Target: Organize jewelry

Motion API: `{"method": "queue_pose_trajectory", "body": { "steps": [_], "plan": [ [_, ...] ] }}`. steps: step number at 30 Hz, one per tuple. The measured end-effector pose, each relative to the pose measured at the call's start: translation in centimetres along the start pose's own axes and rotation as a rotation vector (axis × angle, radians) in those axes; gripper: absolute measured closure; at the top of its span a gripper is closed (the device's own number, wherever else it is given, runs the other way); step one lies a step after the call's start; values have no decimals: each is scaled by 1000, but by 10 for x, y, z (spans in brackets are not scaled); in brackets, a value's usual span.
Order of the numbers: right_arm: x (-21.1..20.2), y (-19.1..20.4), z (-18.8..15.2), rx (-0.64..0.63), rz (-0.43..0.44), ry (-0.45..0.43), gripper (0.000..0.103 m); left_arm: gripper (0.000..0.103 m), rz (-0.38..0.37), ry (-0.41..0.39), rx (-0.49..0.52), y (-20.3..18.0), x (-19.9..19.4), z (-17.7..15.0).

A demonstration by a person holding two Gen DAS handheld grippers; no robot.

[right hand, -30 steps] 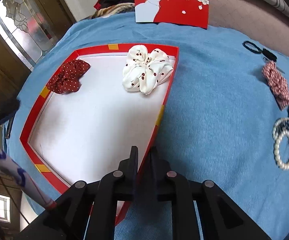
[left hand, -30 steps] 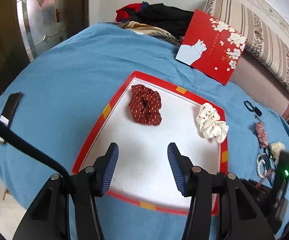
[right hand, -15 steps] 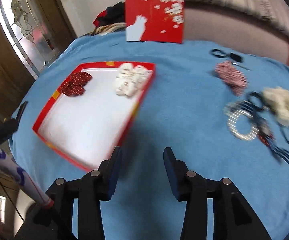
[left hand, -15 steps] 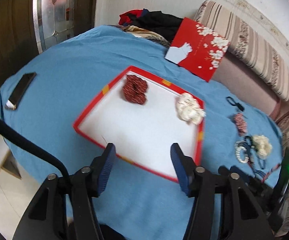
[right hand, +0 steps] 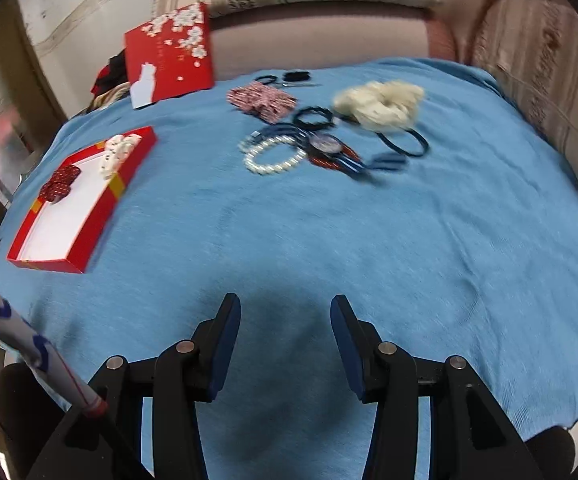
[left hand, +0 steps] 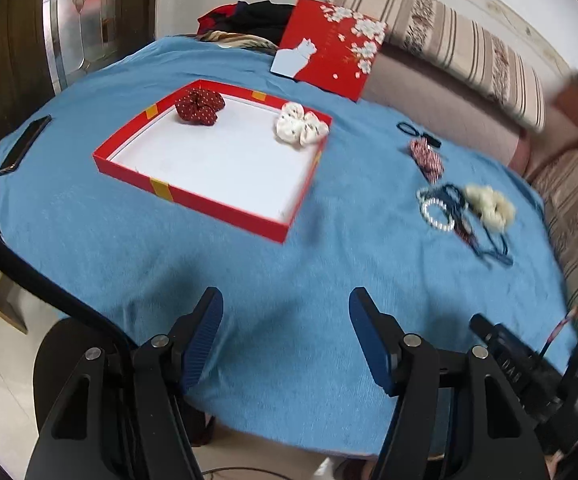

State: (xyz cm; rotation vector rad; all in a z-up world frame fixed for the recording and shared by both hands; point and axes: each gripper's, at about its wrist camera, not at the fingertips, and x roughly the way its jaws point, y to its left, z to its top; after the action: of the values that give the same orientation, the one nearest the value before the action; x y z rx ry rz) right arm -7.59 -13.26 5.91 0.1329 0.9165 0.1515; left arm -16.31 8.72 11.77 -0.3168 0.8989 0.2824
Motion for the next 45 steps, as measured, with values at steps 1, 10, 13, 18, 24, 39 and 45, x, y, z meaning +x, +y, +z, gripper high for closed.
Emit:
{"method": "queue_pose_trajectory", "body": {
  "steps": [1, 10, 13, 18, 24, 39, 45],
  "plan": [
    [0, -1, -2, 2, -5, 1, 52, 38, 3, 1, 0, 0, -1, -3],
    [2, -18, -18, -16, -46, -1, 52, 38, 68, -19, 126, -11, -6, -42],
    [6, -22, -24, -22, -60, 7, 52, 38, 64, -35, 153, -16, -5, -45],
    [8, -27, -36, -47, -100, -12, 52, 38, 39, -102, 132, -20, 12, -36],
    [2, -20, -45, -83, -169, -60, 49, 38, 22, -116, 101, -20, 19, -29],
    [-12, -41, -56, -27, -286, -85, 47, 34, 8, -108, 80, -14, 5, -29],
    [-17, -37, -59, -36, -286, -101, 47, 34, 7, -108, 105, -18, 1, -35]
  ]
}}
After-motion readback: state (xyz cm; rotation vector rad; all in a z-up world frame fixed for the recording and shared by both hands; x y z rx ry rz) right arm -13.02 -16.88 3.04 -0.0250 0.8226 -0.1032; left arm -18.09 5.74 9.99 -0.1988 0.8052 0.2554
